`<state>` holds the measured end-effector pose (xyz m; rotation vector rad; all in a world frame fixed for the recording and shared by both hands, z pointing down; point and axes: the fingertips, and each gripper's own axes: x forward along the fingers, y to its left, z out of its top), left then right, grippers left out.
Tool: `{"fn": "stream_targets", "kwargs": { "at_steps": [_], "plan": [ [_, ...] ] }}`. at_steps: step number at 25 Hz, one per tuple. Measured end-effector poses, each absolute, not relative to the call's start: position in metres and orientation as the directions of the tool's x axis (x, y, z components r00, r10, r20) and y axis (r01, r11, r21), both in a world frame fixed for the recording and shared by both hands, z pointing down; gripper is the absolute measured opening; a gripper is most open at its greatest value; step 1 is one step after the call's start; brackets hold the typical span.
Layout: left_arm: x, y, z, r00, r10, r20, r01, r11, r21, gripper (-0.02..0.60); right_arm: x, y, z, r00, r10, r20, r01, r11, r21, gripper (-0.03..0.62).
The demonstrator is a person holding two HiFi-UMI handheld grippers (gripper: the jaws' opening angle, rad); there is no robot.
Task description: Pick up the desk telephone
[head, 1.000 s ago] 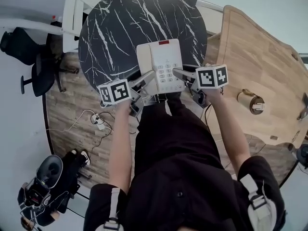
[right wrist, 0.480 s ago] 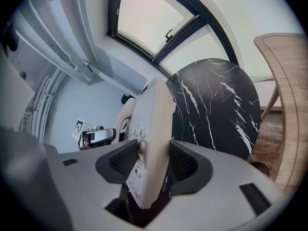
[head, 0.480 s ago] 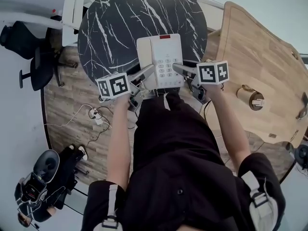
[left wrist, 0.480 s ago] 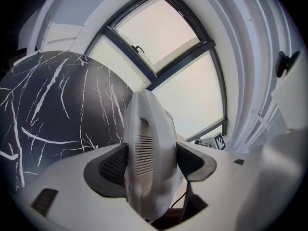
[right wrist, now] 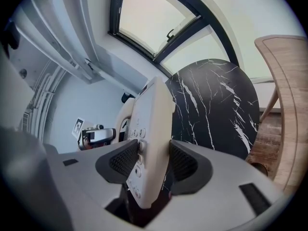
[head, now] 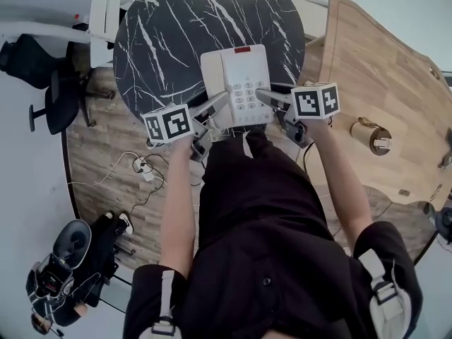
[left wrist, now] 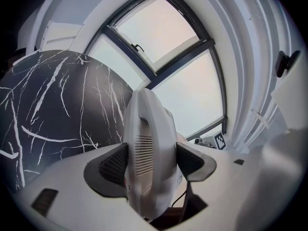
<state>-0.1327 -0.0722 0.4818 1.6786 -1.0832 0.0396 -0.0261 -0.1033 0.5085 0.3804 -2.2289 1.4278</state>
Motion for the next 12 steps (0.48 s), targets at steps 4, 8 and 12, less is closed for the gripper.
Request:
{"fn": "stream_targets", "kwargs": {
  "at_steps": [4, 8, 12],
  "plan": [
    [-0.1332, -0.0713, 0.482, 0.584, -0.625, 0.518, -0.663, 0.001, 0.749, 0.33, -0.0263, -0.1016, 0.509, -0.855, 0.013, 0.518, -0.466, 0.416, -0.781, 0.224],
    [-0.1316, -0.0702, 0.4819, 0.587, -0.621, 0.519, -0.663, -0.001, 0.748, 0.33, -0.0247, -0.0998, 0.5093, -0.857, 0.01, 0.515, -0.464, 0.418, -0.781, 0.224],
    [-0.1305, -0.0701, 0.4824, 0.586, -0.624, 0.517, -0.665, -0.007, 0.747, 0.33, -0.0233, -0.0979, 0.5111, -0.859, 0.008, 0.512, -0.462, 0.419, -0.782, 0.224]
  ]
}}
